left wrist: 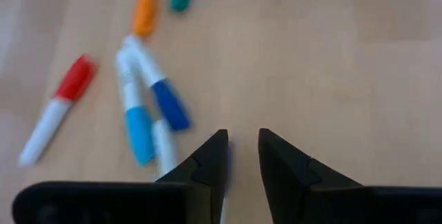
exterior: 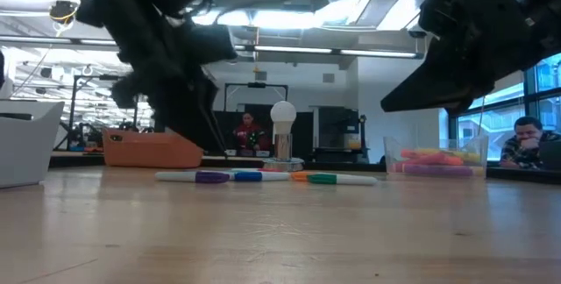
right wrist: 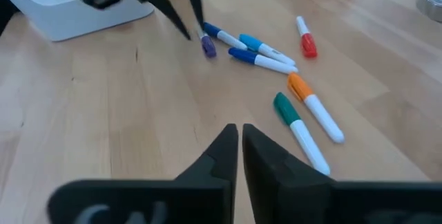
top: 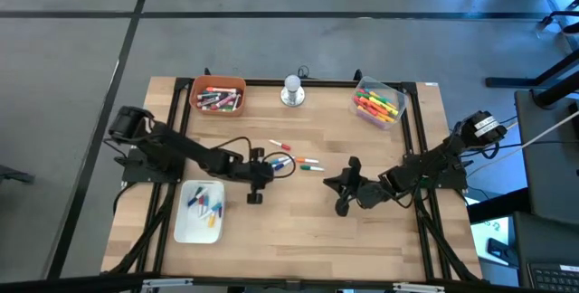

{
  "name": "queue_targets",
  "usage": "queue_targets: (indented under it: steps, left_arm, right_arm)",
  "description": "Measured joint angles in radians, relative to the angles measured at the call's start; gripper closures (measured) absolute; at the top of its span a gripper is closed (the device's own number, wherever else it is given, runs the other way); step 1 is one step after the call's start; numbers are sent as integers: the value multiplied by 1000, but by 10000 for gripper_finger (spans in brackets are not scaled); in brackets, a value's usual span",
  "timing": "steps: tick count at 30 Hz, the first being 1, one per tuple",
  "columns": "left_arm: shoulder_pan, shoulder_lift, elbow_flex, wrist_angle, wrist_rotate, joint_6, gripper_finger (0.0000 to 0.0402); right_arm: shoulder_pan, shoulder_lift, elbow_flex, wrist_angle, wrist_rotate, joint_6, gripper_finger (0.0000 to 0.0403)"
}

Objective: Pick & Place Markers
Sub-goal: Put the small purple highlighter pen into the white bin

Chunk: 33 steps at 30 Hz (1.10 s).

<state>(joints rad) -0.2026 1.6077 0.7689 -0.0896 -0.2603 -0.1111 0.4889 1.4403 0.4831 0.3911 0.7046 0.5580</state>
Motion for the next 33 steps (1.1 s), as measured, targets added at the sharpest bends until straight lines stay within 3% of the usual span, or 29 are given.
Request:
queue_targets:
  steps: [3,13,20,23,29,33]
  left_arm:
    - [18,30,0,-16,-35,-34,319]
    - [42,97,4,-72,41,-69,326]
    - [44,93,10,-110,65,-114,352]
    - [38,73,37,-174,26,-150,361]
    - [12,-15,195,-602,-158,-273,359]
    - [-49,-63,372,-986,-171,-494,360]
  right_arm:
    - [0,0,0,-1,-1,-2,384]
    - [0,0,1,1,-24,-9,396]
    - [0,0,1,1,-24,-9,397]
    - [0,0,1,1,-24,-9,397]
    - [0,0,1,-11,-44,-8,394]
    - [7,0,1,-20,-50,4,397]
